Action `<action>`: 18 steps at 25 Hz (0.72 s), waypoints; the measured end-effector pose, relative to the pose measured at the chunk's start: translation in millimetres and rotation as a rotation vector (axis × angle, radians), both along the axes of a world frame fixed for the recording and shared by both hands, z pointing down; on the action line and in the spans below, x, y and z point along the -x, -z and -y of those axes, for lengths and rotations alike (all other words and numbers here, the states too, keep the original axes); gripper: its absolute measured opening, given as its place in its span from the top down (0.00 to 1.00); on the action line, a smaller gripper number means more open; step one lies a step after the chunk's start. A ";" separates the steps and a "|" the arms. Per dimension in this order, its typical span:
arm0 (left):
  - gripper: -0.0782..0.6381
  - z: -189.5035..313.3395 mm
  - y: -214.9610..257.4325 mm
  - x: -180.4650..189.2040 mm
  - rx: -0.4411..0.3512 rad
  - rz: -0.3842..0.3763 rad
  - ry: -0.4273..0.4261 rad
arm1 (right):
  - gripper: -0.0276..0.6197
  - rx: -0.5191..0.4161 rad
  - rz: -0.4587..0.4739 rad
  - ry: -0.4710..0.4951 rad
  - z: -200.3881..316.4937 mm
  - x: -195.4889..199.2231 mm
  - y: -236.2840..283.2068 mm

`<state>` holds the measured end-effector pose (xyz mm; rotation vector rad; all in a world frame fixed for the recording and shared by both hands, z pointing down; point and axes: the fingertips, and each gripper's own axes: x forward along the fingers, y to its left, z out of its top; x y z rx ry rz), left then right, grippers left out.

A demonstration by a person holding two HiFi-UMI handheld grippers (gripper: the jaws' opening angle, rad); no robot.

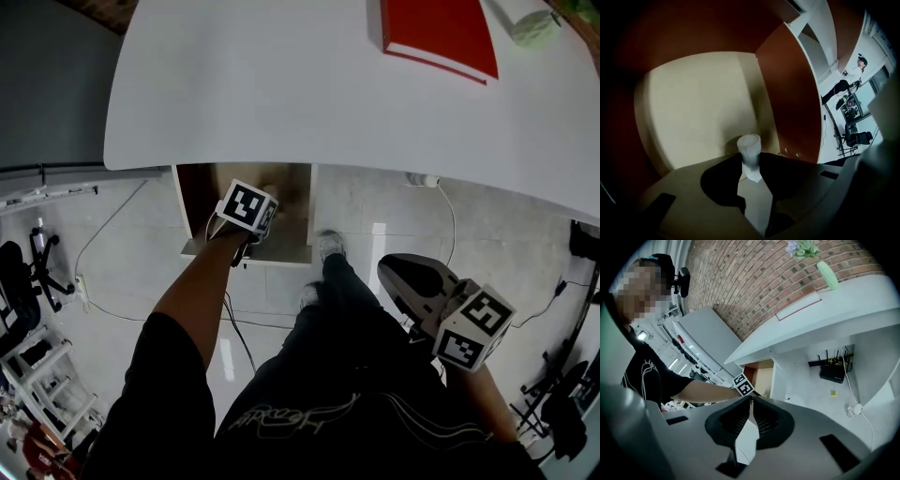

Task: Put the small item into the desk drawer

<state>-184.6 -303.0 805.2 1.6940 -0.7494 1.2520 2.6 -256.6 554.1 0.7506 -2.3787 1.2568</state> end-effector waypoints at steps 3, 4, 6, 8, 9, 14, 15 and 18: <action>0.71 -4.9 -9.6 0.5 0.036 0.009 -0.012 | 0.87 0.005 -0.002 -0.013 3.2 -1.6 -3.6; 0.71 -6.3 -12.1 0.3 0.047 0.010 -0.016 | 0.87 0.008 -0.001 -0.016 4.2 -2.1 -4.8; 0.70 -7.6 -16.2 -0.7 0.060 0.011 -0.027 | 0.87 0.008 -0.001 -0.017 5.8 -2.5 -7.5; 0.69 -8.2 -18.0 -1.6 0.066 0.009 -0.040 | 0.87 0.004 0.000 -0.013 6.3 -0.8 -8.7; 0.68 -9.0 -18.1 -1.8 0.069 0.006 -0.048 | 0.87 0.002 0.002 -0.010 6.3 1.1 -8.6; 0.56 -8.7 -11.1 -2.4 0.068 -0.018 -0.036 | 0.87 -0.016 -0.001 -0.015 11.6 6.6 -4.7; 0.54 -7.3 -6.4 -2.2 0.055 -0.024 -0.026 | 0.87 -0.022 -0.002 -0.020 13.0 6.7 -2.8; 0.48 -1.6 15.7 -1.0 0.003 -0.040 -0.003 | 0.87 -0.041 0.005 -0.022 13.9 9.4 7.1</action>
